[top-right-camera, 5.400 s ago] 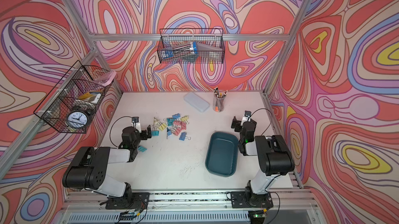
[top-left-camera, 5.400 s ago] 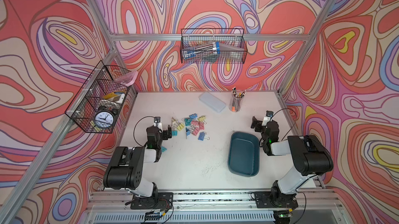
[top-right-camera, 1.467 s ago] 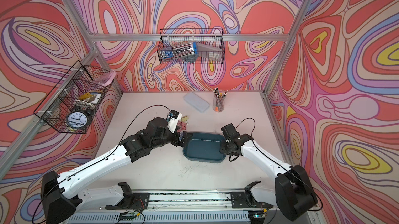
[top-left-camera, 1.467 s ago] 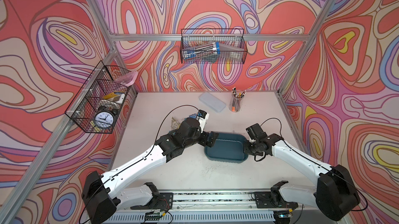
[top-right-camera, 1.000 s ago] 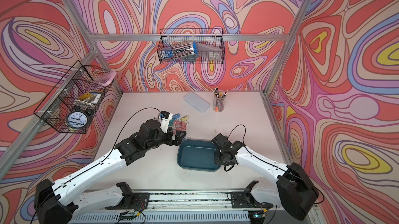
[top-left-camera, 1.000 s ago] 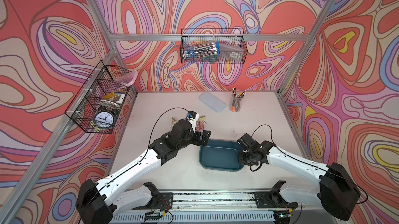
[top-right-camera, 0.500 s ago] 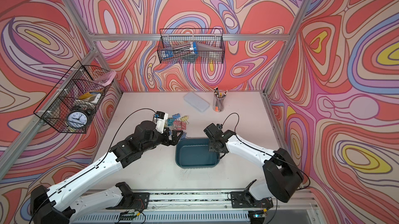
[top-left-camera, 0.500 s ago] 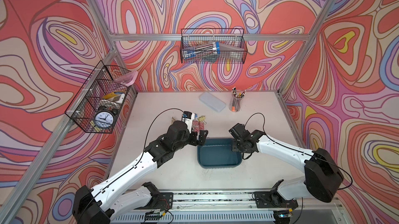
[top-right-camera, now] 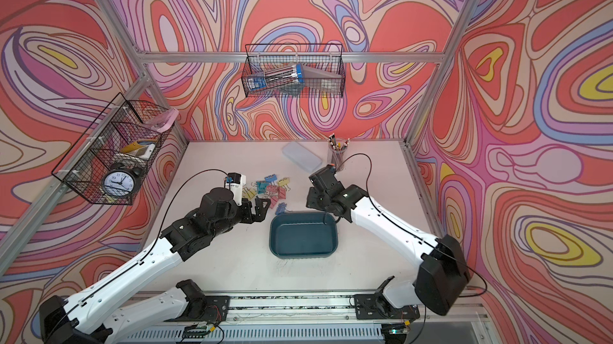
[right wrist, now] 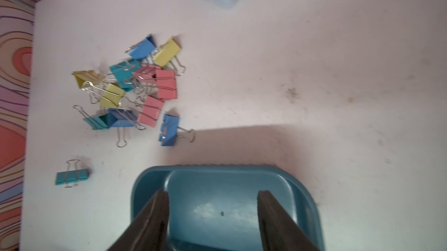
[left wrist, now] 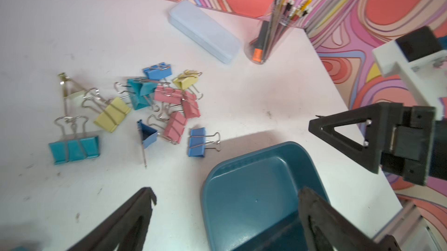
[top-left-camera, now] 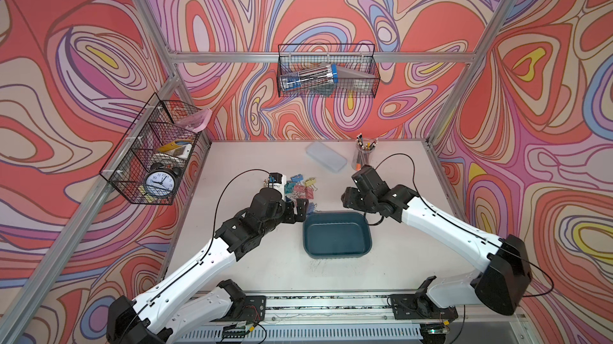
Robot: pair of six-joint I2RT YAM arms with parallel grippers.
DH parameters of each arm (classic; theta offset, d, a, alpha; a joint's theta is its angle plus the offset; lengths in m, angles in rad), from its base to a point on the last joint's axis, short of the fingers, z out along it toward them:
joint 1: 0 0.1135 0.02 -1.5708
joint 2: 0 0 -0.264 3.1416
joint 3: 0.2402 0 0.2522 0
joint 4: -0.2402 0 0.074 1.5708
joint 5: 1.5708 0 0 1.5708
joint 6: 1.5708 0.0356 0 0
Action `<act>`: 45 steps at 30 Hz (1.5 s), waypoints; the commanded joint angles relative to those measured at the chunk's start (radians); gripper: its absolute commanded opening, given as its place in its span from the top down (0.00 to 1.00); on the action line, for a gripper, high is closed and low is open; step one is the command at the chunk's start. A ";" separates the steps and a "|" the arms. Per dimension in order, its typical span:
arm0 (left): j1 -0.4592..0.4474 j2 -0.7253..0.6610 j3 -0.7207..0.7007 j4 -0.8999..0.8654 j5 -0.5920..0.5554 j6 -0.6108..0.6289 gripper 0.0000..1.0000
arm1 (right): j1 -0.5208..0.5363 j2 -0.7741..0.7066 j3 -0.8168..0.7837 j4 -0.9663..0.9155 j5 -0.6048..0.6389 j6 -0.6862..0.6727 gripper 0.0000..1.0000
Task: Put the binder clips in the storage box
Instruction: Adjust the storage box at the center of the board, then pick up the binder clip at the center of the board, then place the binder clip in the storage box.
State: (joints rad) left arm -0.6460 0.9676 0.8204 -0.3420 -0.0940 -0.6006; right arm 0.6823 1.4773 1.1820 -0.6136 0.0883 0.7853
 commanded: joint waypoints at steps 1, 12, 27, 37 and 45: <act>0.043 -0.033 0.007 -0.112 -0.062 -0.057 0.01 | 0.026 0.158 0.048 0.143 -0.112 0.072 0.39; 0.095 -0.146 -0.031 -0.187 -0.069 -0.047 0.01 | 0.034 0.506 0.208 0.219 -0.175 0.042 0.55; 0.096 -0.117 -0.036 -0.172 -0.052 -0.070 0.01 | 0.043 0.438 0.206 0.274 -0.213 0.059 1.00; 0.098 -0.124 -0.035 -0.152 -0.061 -0.064 0.01 | 0.090 0.108 0.103 0.236 -0.147 0.075 1.00; 0.101 -0.122 -0.042 -0.134 -0.094 -0.062 0.01 | 0.258 -0.160 -0.152 0.157 -0.067 0.187 1.00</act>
State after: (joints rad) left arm -0.5545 0.8478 0.7914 -0.4938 -0.1646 -0.6628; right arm 0.8978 1.3403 1.1118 -0.3859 -0.0277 0.9123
